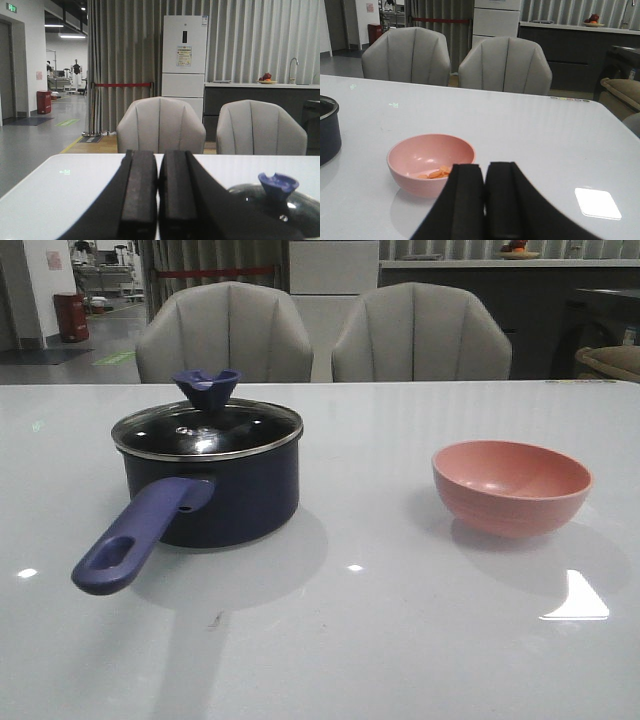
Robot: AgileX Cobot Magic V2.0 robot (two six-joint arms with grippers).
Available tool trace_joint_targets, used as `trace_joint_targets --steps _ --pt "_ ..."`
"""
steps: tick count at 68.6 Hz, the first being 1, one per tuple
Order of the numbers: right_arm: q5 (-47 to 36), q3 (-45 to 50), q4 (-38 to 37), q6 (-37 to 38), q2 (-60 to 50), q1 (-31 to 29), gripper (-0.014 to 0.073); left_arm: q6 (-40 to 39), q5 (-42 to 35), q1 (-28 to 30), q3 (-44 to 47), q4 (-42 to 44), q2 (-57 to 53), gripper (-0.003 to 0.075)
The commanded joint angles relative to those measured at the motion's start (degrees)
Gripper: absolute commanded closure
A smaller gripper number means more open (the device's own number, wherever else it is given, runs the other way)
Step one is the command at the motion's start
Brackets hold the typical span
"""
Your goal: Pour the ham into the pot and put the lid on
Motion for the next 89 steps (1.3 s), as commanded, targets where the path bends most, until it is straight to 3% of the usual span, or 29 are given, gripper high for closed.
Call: trace_joint_targets --steps 1,10,18,48,55,68,73,89 --pt "-4.78 -0.27 -0.57 -0.13 -1.10 -0.40 0.0443 -0.65 2.35 0.03 -6.88 -0.28 2.91 0.0586" --pt "-4.78 -0.27 -0.57 -0.13 -1.10 -0.40 0.0443 -0.65 13.88 0.03 -14.49 -0.28 8.67 0.0586" --pt "-4.78 -0.27 -0.57 -0.13 -1.10 -0.40 0.0443 -0.65 19.54 0.03 -19.52 -1.43 13.14 0.0586" --pt "-4.78 -0.27 -0.57 -0.13 -1.10 -0.40 0.0443 -0.65 16.90 0.03 -20.23 -1.98 17.47 0.0576" --pt "-4.78 -0.27 -0.57 -0.13 -1.10 -0.40 0.0443 -0.65 16.90 0.03 -20.23 -1.98 17.47 0.0492" --pt "-4.78 -0.27 -0.57 -0.13 -1.10 -0.40 0.0443 -0.65 17.26 0.03 -20.23 -1.98 17.47 0.0150" --pt "-4.78 -0.27 -0.57 -0.13 -1.10 -0.40 0.0443 -0.65 17.26 0.03 -20.23 -1.77 17.47 0.0118" --pt "-4.78 -0.27 -0.57 -0.13 -1.10 -0.40 0.0443 -0.65 16.74 0.03 -20.47 -4.70 17.73 0.0118"
